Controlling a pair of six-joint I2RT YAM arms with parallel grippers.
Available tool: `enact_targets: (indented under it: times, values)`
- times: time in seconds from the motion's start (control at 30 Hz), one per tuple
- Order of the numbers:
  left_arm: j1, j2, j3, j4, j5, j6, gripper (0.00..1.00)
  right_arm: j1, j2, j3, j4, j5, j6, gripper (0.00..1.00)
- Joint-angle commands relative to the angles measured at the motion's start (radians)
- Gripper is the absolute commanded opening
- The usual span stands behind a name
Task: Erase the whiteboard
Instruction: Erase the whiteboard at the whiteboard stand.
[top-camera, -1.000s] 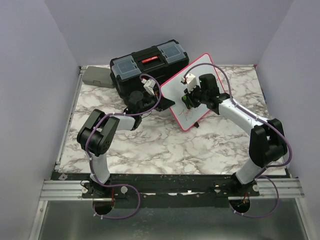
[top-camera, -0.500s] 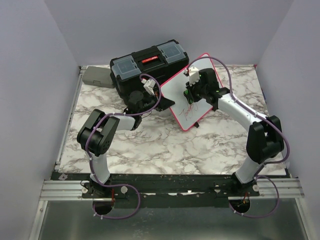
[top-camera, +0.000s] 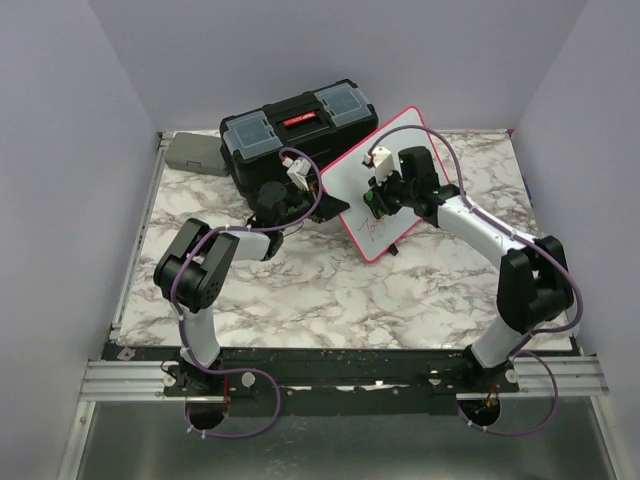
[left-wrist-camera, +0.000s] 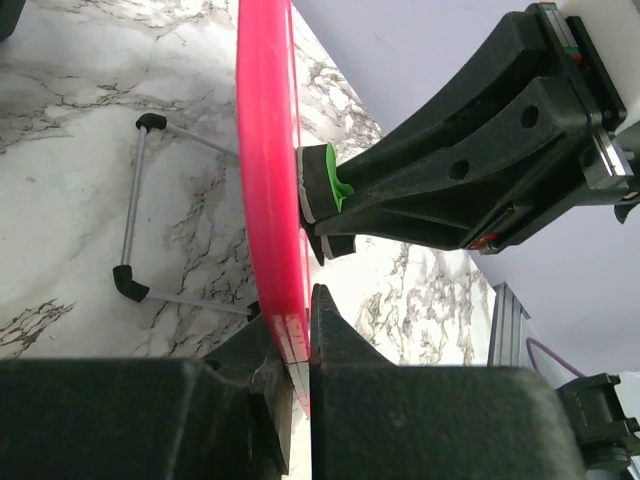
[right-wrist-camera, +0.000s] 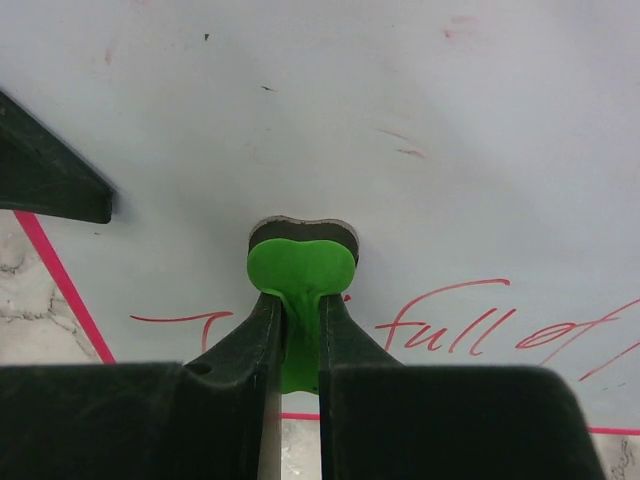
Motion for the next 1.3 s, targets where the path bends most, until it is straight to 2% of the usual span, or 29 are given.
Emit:
enact_targets:
  times: [0.0, 0.23, 0.4, 0.47, 0.63, 0.7, 0.8, 0.9, 1.13, 1.27]
  values:
    - [-0.030, -0.013, 0.003, -0.003, 0.130, 0.035, 0.00, 0.044, 0.032, 0.030, 0.022, 0.003, 0.006, 0.01]
    - [-0.030, -0.012, -0.003, -0.002, 0.127, 0.039, 0.00, 0.020, 0.149, 0.220, 0.067, 0.226, 0.086, 0.01]
    - [-0.030, -0.021, -0.008, -0.013, 0.130, 0.050, 0.00, -0.030, 0.174, 0.215, 0.070, 0.227, 0.144, 0.01]
    - [-0.030, -0.022, -0.007, -0.017, 0.134, 0.056, 0.00, -0.038, 0.150, 0.166, 0.064, 0.186, 0.130, 0.01]
    - [-0.030, -0.014, 0.003, -0.012, 0.141, 0.050, 0.00, -0.032, 0.047, 0.015, 0.007, -0.174, -0.004, 0.01]
    - [-0.030, -0.011, 0.007, -0.008, 0.141, 0.045, 0.00, -0.006, 0.024, -0.015, 0.009, -0.226, -0.023, 0.01]
    - [-0.030, -0.006, 0.018, -0.014, 0.142, 0.044, 0.00, 0.031, 0.022, -0.002, 0.056, -0.192, -0.013, 0.01]
    - [-0.029, -0.006, 0.015, -0.015, 0.140, 0.041, 0.00, 0.036, 0.069, 0.098, 0.092, -0.108, 0.053, 0.01]
    - [-0.031, -0.004, 0.004, -0.011, 0.138, 0.040, 0.00, 0.027, 0.180, 0.286, 0.143, 0.235, 0.116, 0.01]
    - [-0.030, -0.011, -0.005, -0.010, 0.140, 0.044, 0.00, -0.005, 0.190, 0.297, 0.116, 0.258, 0.136, 0.01]
